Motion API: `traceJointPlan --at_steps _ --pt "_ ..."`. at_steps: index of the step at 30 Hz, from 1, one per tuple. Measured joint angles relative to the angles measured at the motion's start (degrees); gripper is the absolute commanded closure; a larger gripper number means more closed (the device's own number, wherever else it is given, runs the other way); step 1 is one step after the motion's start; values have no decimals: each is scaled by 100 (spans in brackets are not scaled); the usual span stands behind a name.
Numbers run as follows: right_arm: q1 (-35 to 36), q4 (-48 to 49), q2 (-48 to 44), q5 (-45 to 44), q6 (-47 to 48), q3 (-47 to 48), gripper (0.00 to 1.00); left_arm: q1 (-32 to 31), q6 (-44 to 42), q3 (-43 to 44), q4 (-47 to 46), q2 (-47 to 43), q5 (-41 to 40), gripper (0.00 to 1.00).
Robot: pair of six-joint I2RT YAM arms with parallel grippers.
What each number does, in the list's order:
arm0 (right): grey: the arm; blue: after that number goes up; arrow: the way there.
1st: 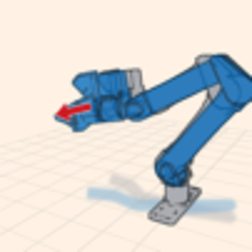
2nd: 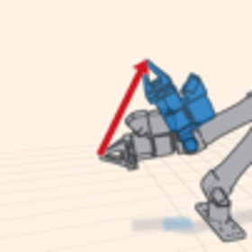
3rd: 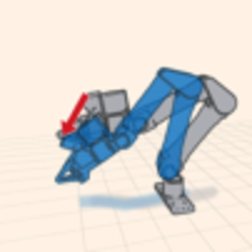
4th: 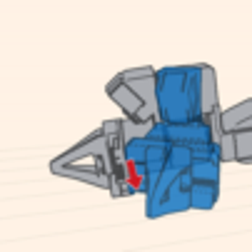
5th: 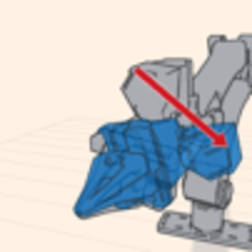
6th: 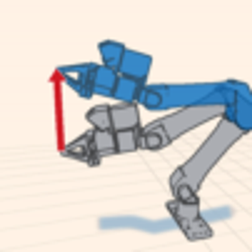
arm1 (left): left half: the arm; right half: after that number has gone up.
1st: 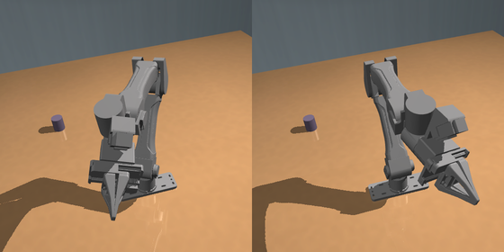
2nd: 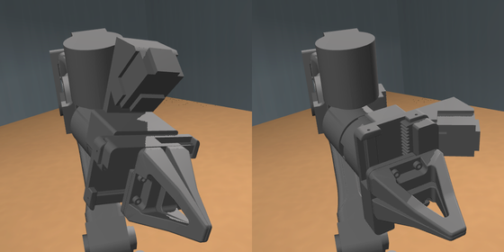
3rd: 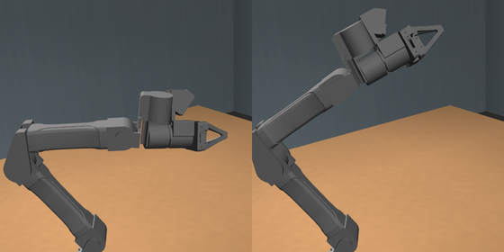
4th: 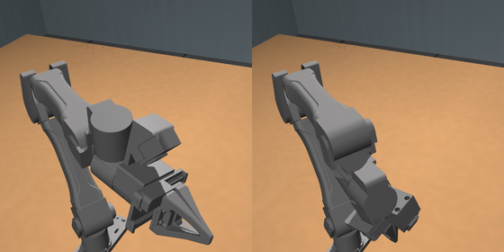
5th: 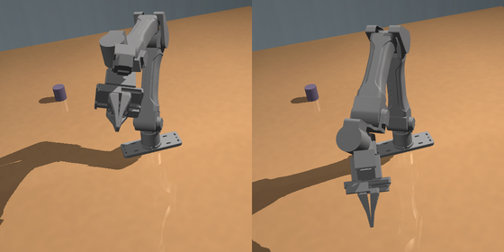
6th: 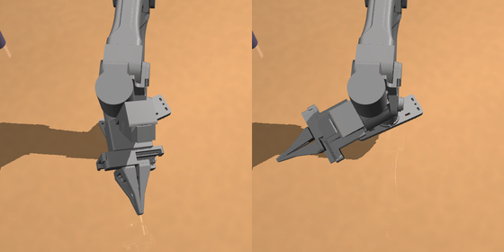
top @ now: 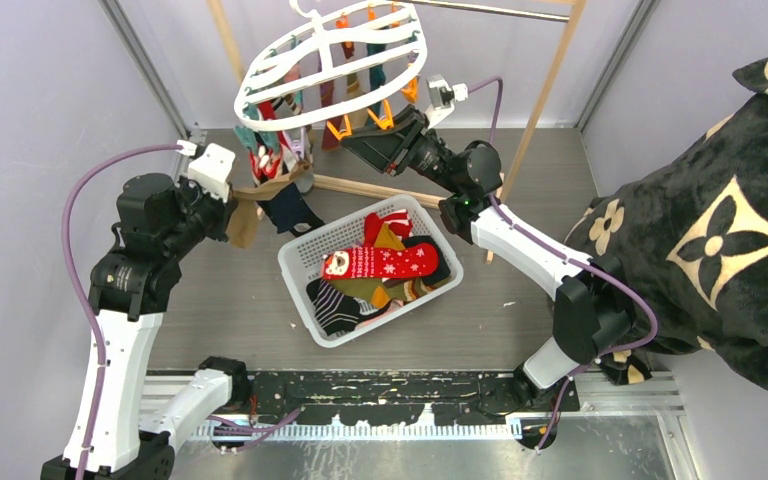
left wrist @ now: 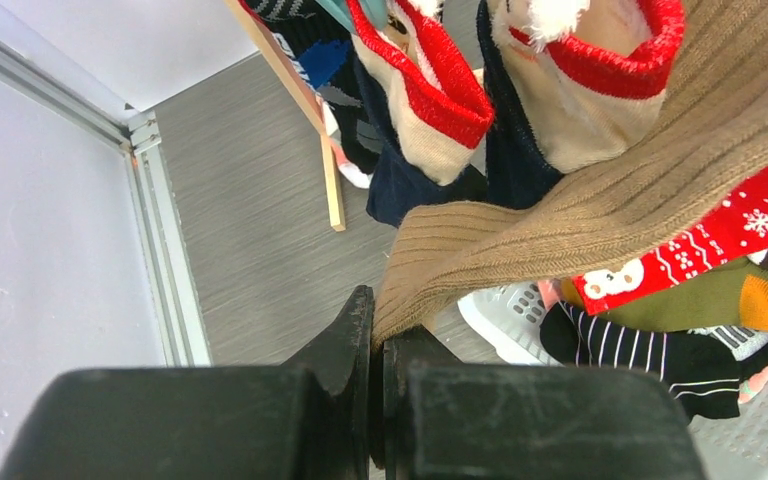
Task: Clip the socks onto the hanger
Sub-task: Open the clamp at the hanger.
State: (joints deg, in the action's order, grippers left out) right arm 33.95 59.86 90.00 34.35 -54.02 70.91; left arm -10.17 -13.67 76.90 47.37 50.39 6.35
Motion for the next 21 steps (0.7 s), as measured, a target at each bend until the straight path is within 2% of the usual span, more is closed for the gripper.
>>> traceJointPlan --at_steps 3,5,6,7,8,9,10,11,16,21 --pt "0 26 0 -37 -37 -11 81 0 7 2 0 0 -28 100" --pt "0 44 -7 -76 -57 -11 84 0 17 0 0 0 -31 99" --pt "2 46 -7 -92 -57 -11 86 0 22 2 0 0 -33 91" --pt "13 48 -7 -122 -57 -13 88 0 26 2 2 0 -33 75" --pt "33 52 -9 -157 -52 -17 89 0 37 2 2 0 -33 53" --pt "68 52 -17 -214 -22 -35 90 0 52 2 7 -2 -33 37" --pt "111 42 -39 -284 26 -66 90 0 42 4 15 -2 -31 26" --pt "170 7 -72 -393 131 -114 91 0 90 20 52 0 -20 20" --pt "723 -575 -284 -1110 1047 -210 91 0 319 291 487 -31 146 12" --pt "1467 -1032 -400 -2188 2166 -212 89 0 529 822 1130 -153 531 11"
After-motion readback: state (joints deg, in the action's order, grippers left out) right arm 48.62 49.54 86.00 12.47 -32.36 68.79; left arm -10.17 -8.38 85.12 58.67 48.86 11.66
